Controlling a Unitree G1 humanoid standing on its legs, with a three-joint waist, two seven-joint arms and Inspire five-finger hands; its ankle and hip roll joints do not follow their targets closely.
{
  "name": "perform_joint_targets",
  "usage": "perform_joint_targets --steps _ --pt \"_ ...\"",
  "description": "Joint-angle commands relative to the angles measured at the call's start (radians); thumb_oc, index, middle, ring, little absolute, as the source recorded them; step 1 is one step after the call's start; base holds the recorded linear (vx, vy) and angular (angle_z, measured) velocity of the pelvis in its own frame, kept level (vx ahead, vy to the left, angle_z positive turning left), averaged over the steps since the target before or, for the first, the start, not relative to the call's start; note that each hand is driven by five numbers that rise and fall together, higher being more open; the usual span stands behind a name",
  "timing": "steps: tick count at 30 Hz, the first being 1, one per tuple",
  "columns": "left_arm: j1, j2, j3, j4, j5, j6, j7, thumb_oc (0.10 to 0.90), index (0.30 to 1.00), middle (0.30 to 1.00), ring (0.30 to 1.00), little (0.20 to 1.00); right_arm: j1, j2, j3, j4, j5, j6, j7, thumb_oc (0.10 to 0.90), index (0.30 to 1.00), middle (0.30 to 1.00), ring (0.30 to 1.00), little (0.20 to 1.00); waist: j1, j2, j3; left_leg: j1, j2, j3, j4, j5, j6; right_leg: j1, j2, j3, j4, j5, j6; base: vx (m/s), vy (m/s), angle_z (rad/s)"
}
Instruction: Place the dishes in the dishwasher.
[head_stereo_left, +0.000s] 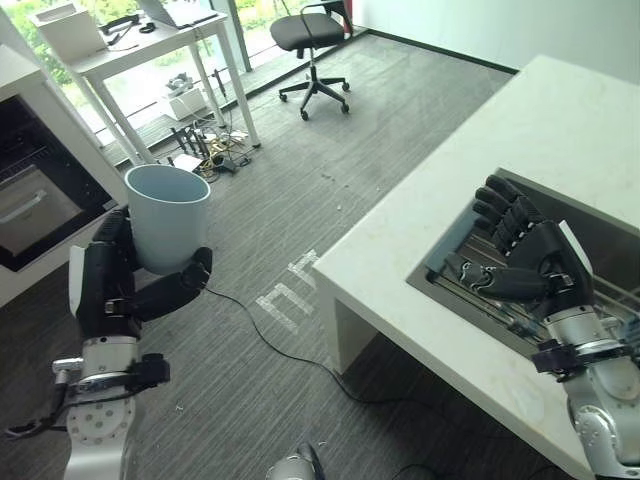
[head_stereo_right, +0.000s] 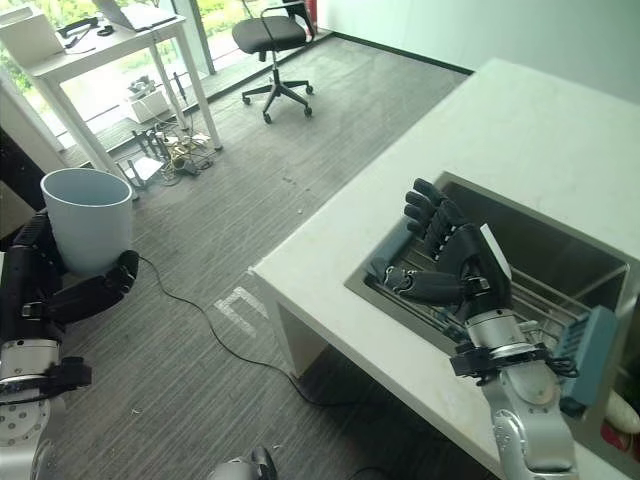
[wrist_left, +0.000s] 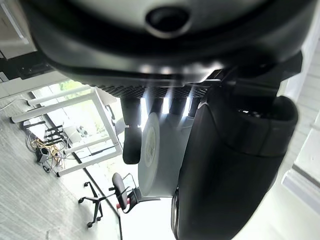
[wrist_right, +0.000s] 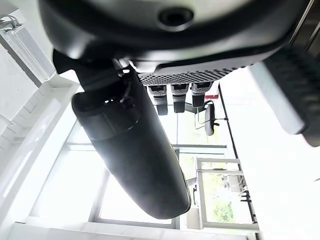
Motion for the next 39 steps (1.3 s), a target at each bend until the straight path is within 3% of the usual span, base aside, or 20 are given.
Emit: perform_joint_targets --steps 1,3,6,8,9,12,17,19,30,31,34,39 --pt "-0.109 0.073 0.089 -0.09 -0.041 -0.136 -0.003 0.4 0.3 0.3 0.3 0.3 -0.077 -0.038 -0.044 -0.108 -0.028 -0.158 -0.019 0.8 0.9 0.9 0.9 0.9 -0.007 -0.002 -0.061 -0.009 0.001 -0.106 0.023 -0.105 -0.122 -0.054 0.067 0.017 -0.001 -0.17 0.1 0.08 0.367 0.38" --pt "-0.128 0.074 0.09 -0.097 -0.056 -0.139 -0.005 0.4 0.3 0.3 0.3 0.3 -0.076 -0.012 -0.031 -0.108 -0.059 -0.168 -0.028 0.8 0.9 0.9 0.9 0.9 0.004 -0.011 -0.05 -0.003 -0.047 -0.142 0.023 -0.134 -0.093 -0.053 0.03 0.01 -0.001 -0.093 0.114 0.08 0.35 0.56" --pt "-0.161 0.074 0.083 -0.1 -0.066 -0.116 -0.01 0.4 0.3 0.3 0.3 0.3 -0.099 0.005 -0.019 -0.101 -0.076 -0.164 -0.046 0.8 0.9 0.9 0.9 0.9 0.001 -0.011 -0.04 -0.005 -0.084 -0.19 0.023 -0.151 -0.07 -0.065 0.036 0.027 -0.001 -0.075 0.112 0.08 0.216 0.68" --pt "-0.189 0.076 0.057 -0.095 -0.066 -0.103 -0.02 0.4 0.3 0.3 0.3 0.3 -0.11 0.002 -0.017 -0.093 -0.088 -0.164 -0.072 0.8 0.9 0.9 0.9 0.9 -0.029 -0.013 -0.034 -0.012 -0.112 -0.24 0.023 -0.157 -0.053 -0.097 0.107 0.113 -0.001 -0.126 0.094 0.1 0.112 0.57" --pt "-0.216 0.075 0.029 -0.084 -0.065 -0.096 -0.03 0.4 0.3 0.3 0.3 0.3 -0.107 -0.018 -0.033 -0.088 -0.08 -0.161 -0.086 0.8 0.9 0.9 0.9 0.9 -0.064 -0.014 -0.034 -0.036 -0.128 -0.277 0.023 -0.134 -0.034 -0.137 0.181 0.187 -0.001 -0.161 0.058 0.1 0.068 0.92" --pt "-0.249 0.052 -0.03 -0.069 -0.028 -0.085 -0.046 0.4 0.3 0.3 0.3 0.3 -0.075 -0.052 -0.087 -0.078 -0.025 -0.151 -0.074 0.8 0.9 0.9 0.9 0.9 -0.12 -0.029 -0.05 -0.06 -0.17 -0.355 0.023 -0.123 -0.026 -0.204 0.268 0.353 -0.001 -0.181 0.035 0.18 0.015 1.93" --pt "-0.222 0.037 -0.056 -0.07 -0.012 -0.115 -0.05 0.4 0.3 0.3 0.3 0.3 -0.015 -0.036 -0.102 -0.087 0.0 -0.177 -0.047 0.8 0.9 0.9 0.9 0.9 -0.145 -0.031 -0.051 -0.048 -0.17 -0.369 0.023 -0.131 -0.023 -0.24 0.281 0.448 -0.001 -0.155 0.051 0.13 -0.085 0.59" --pt "-0.225 0.042 -0.067 -0.074 -0.032 -0.132 -0.056 0.4 0.3 0.3 0.3 0.3 -0.017 -0.036 -0.085 -0.09 0.006 -0.182 -0.058 0.8 0.9 0.9 0.9 0.9 -0.151 -0.027 -0.04 -0.033 -0.174 -0.388 0.023 -0.138 -0.014 -0.235 0.307 0.49 -0.001 -0.157 0.043 0.11 -0.233 0.58" --pt "-0.154 0.028 -0.047 -0.151 -0.064 -0.136 -0.004 0.4 0.3 0.3 0.3 0.3 -0.106 -0.06 -0.004 -0.097 0.011 -0.098 -0.092 0.8 0.9 0.9 0.9 0.9 -0.059 -0.006 -0.033 -0.038 -0.128 -0.425 0.023 -0.106 -0.071 -0.206 0.306 0.38 -0.001 -0.21 0.005 0.05 -0.229 0.51" --pt "-0.15 0.024 -0.047 -0.155 -0.072 -0.141 -0.001 0.4 0.3 0.3 0.3 0.3 -0.101 -0.063 -0.005 -0.096 0.007 -0.096 -0.101 0.8 0.9 0.9 0.9 0.9 -0.059 -0.003 -0.03 -0.04 -0.116 -0.414 0.023 -0.096 -0.079 -0.2 0.305 0.366 -0.001 -0.211 0.001 0.04 -0.092 0.2" --pt "-0.208 -0.002 -0.08 -0.138 -0.114 -0.156 -0.025 0.4 0.3 0.3 0.3 0.3 -0.079 -0.073 -0.037 -0.086 -0.023 -0.117 -0.141 0.8 0.9 0.9 0.9 0.9 -0.094 -0.009 -0.014 -0.024 -0.007 -0.233 0.023 -0.055 -0.122 -0.169 0.258 0.266 -0.001 -0.214 0.0 -0.01 -0.02 0.87" --pt "-0.205 -0.018 -0.07 -0.145 -0.132 -0.221 0.039 0.4 0.3 0.3 0.3 0.3 -0.082 -0.074 -0.066 -0.068 -0.016 -0.143 -0.134 0.8 0.9 0.9 0.9 0.9 -0.125 0.005 -0.015 -0.007 -0.021 -0.233 0.023 -0.1 -0.11 -0.187 0.229 0.263 -0.001 -0.202 0.018 -0.05 0.142 0.79"
